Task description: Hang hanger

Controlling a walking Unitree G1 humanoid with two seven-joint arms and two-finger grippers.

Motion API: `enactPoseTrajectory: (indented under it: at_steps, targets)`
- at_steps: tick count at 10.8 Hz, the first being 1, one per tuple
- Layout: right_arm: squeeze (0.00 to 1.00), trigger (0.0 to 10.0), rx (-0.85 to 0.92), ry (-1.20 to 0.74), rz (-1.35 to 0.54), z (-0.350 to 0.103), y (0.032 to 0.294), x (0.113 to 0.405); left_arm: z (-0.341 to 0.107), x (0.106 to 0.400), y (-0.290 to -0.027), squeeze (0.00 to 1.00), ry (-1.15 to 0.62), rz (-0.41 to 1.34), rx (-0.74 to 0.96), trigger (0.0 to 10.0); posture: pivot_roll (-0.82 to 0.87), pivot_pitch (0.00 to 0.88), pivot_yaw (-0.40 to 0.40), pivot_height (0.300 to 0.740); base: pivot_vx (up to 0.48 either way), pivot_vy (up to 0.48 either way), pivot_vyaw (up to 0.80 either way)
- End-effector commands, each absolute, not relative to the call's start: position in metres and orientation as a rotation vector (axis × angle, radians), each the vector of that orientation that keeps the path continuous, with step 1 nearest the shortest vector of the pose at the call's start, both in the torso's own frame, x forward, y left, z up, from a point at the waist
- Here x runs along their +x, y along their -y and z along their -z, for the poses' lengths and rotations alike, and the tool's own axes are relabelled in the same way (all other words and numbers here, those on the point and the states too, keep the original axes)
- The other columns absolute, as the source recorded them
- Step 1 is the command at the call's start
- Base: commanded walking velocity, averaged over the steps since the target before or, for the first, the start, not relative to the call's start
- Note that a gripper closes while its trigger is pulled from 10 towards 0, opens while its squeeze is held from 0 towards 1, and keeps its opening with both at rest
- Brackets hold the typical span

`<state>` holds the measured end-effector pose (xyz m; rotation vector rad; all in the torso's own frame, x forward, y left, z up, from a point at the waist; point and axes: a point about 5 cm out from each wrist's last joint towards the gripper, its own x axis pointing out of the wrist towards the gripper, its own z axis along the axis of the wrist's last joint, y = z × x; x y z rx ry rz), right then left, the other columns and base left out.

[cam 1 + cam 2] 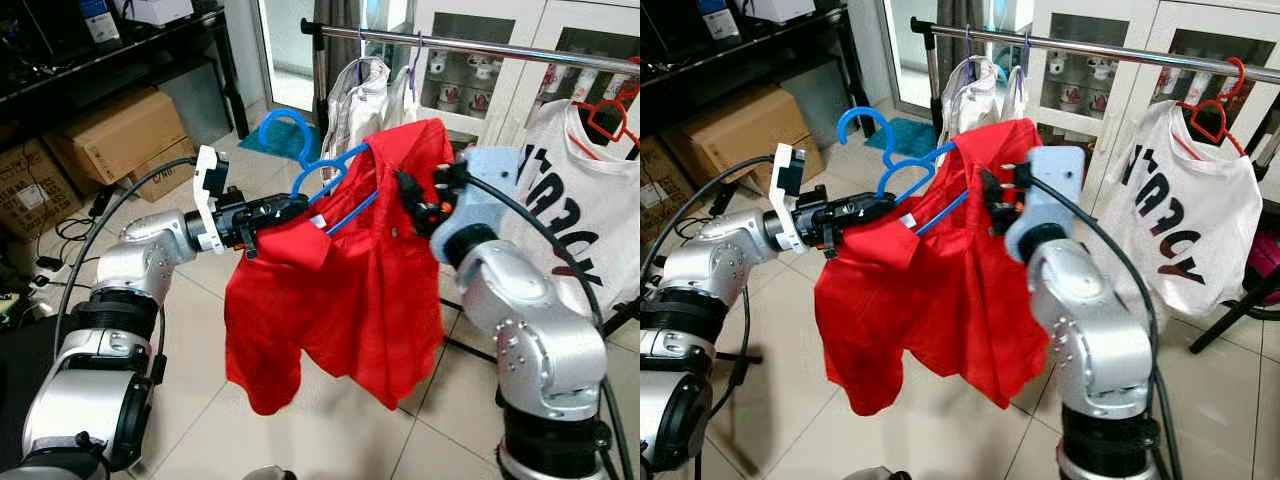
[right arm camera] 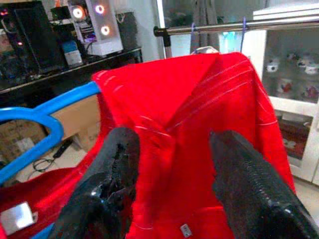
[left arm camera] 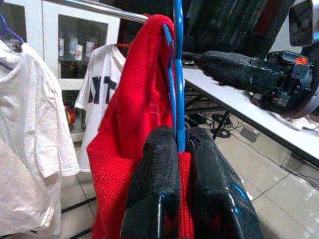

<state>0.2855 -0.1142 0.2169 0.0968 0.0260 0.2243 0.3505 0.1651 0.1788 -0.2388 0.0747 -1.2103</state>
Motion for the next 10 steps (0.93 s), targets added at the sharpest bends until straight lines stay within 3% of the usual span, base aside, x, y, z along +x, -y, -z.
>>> enactPoseTrajectory:
  at_steps: [1,5,10]
  targets:
    - [0.00,10.0,0.099,-0.009,-0.241,-0.222,0.110,0.285,-0.193,0.351,-0.164,0.00,-0.016,1.238,-0.221,0.0,-0.16,0.000,0.132,0.740,0.000,0.000,0.00]
    - [0.00,10.0,0.074,-0.003,-0.259,-0.222,0.106,0.287,-0.185,0.343,-0.145,0.00,-0.054,1.314,-0.227,0.0,-0.16,0.000,0.129,0.740,0.000,0.000,0.00]
    - [0.00,10.0,0.019,-0.009,-0.236,-0.219,0.110,0.288,-0.186,0.341,-0.142,0.00,-0.059,1.327,-0.223,0.0,-0.16,0.000,0.132,0.740,0.000,0.000,0.00]
